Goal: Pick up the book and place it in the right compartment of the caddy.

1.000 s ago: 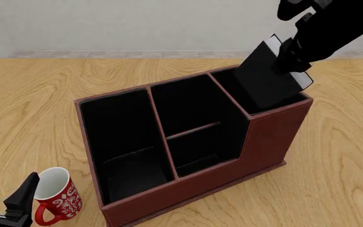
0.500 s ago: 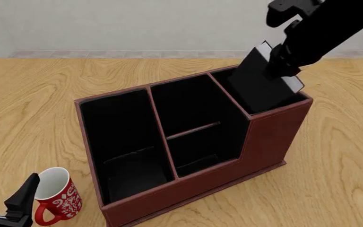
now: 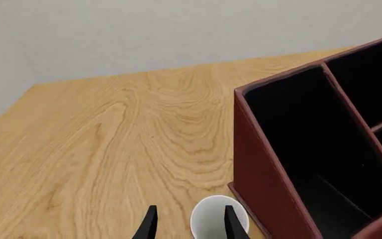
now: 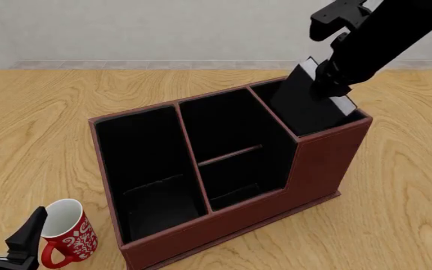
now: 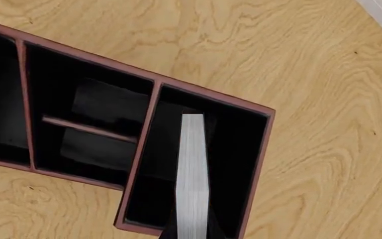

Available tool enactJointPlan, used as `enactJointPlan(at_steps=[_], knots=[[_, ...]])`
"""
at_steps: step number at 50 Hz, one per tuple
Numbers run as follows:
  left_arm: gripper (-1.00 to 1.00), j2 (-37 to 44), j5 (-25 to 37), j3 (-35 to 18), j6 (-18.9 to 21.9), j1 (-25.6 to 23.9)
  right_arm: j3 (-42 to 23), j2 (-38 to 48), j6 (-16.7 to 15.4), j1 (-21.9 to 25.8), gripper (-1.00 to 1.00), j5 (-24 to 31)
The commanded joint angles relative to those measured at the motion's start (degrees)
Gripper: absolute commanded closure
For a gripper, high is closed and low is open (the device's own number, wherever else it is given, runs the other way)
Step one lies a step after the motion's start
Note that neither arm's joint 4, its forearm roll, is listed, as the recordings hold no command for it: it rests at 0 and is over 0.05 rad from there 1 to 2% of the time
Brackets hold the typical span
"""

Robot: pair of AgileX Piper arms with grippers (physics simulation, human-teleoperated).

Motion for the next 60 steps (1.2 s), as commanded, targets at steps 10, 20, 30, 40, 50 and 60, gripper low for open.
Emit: enactJointPlan(at_steps=[10, 20, 30, 40, 50, 60], knots=[[-1.0, 0.0, 0.24, 0.0, 0.15, 0.18, -0.77, 1.18, 1.62, 1.02, 1.0, 0.0], [-1.0, 0.0, 0.27, 0.0, 0.17, 0.4, -1.26, 1.81, 1.6, 1.07, 1.0, 0.0], [-1.0, 0.0, 0.27, 0.0, 0.11, 0.4, -0.81, 2.1, 1.7, 1.24, 1.0, 0.0], [-1.0, 0.0, 0.22, 0.0, 0.19, 0.36, -0.49, 2.34, 1.43, 0.85, 1.0, 0.0], [-1.0, 0.0, 0.17, 0.0, 0.3, 0.48, 0.08, 2.36, 1.61, 1.02, 1.0, 0.0], [-1.0, 0.0, 0.23, 0.0, 0.24, 0.78, -0.1, 2.79, 1.47, 1.01, 1.0, 0.0]])
